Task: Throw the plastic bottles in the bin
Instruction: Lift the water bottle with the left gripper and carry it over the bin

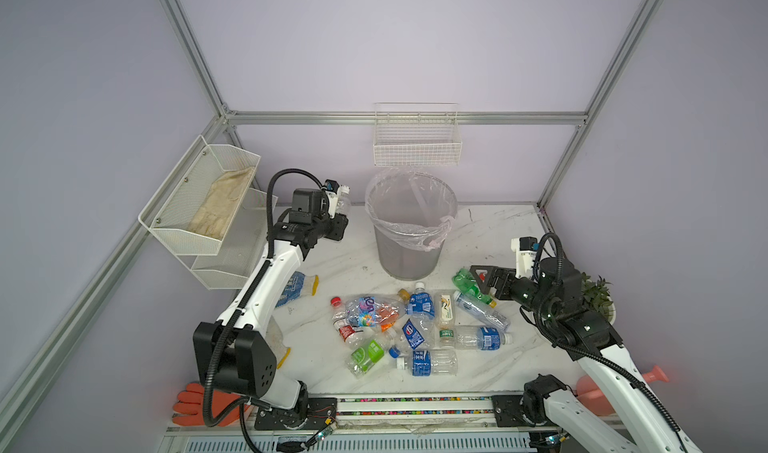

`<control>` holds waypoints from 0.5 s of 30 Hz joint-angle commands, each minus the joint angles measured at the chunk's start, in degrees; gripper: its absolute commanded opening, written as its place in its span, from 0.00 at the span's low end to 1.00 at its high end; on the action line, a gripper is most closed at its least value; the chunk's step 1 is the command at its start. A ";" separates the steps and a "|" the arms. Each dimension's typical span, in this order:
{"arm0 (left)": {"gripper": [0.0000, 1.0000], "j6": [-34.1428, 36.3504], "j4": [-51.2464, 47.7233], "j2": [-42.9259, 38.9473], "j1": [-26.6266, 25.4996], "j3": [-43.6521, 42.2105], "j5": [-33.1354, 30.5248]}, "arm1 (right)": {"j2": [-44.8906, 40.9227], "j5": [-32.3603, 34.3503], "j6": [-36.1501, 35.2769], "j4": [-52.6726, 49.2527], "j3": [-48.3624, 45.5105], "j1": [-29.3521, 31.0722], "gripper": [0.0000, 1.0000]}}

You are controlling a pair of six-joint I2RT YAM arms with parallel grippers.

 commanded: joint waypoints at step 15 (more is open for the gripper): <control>0.32 -12.55 28.91 -15.11 -6.58 6.08 16.94 | -1.15 -3.68 1.44 -0.97 1.16 0.24 0.97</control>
